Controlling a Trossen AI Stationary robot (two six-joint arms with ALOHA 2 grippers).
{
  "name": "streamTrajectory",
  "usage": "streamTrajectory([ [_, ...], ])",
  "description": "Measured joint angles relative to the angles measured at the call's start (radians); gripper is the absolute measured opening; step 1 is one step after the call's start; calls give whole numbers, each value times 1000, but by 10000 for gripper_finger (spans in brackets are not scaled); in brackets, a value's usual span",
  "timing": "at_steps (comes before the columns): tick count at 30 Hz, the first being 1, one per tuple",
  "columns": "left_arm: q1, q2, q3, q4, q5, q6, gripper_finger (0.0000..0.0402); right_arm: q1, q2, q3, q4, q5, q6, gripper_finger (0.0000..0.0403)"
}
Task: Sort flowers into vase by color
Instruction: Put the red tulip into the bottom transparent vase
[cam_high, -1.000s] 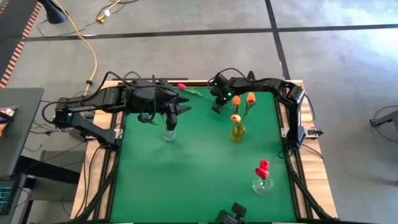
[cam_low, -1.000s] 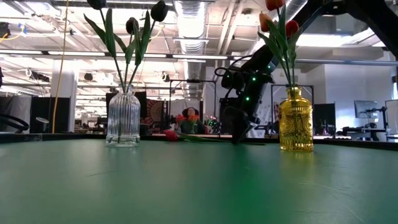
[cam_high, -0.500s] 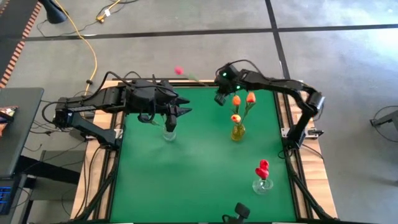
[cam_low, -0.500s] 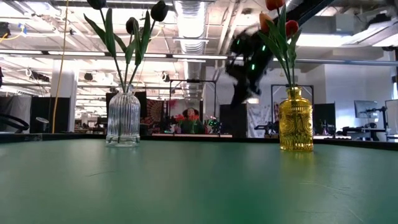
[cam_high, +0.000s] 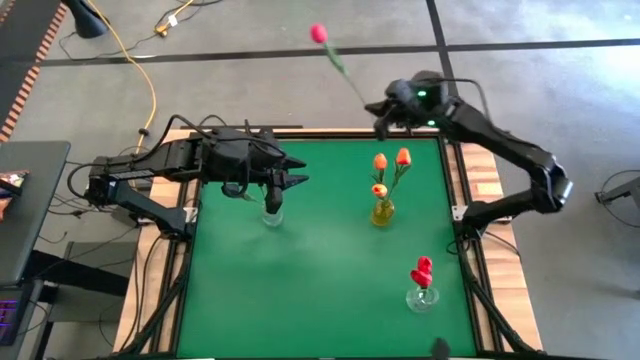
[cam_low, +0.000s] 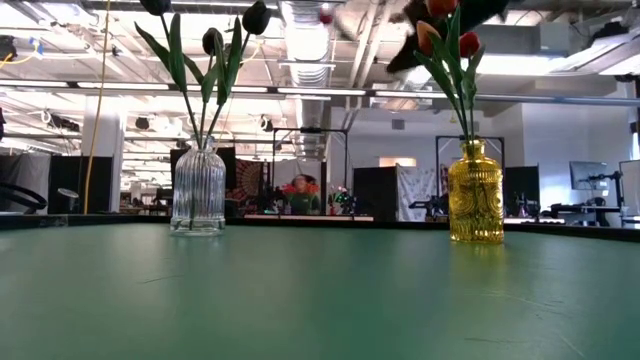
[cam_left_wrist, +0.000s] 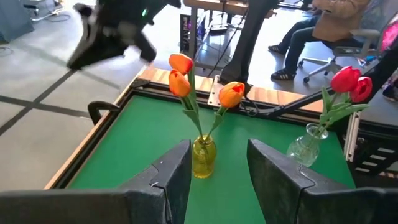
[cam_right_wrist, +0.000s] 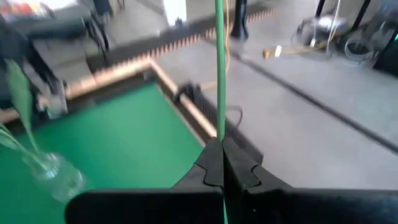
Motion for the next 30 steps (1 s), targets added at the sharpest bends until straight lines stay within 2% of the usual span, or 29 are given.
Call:
streamTrajectory([
  [8, 0, 0, 0, 5, 9, 36, 144, -1, -189, 0, -3, -36, 67, 15],
  [16, 0, 0, 0, 5, 50, 60, 144, 87, -357, 1, -15, -56, 153, 18],
  [21, 0, 0, 0, 23, 50, 73, 144, 210, -456, 1, -87, -56, 169, 17],
  [25, -8, 11, 0, 111, 50, 86, 144, 355, -527, -33, -88, -55, 195, 17],
  [27, -18, 20, 0, 168, 60, 94, 144, 436, -558, -81, -28, -55, 227, 17],
  [30, -33, 62, 2, 332, 126, 108, 144, 566, -582, -181, 138, -26, 272, 17],
])
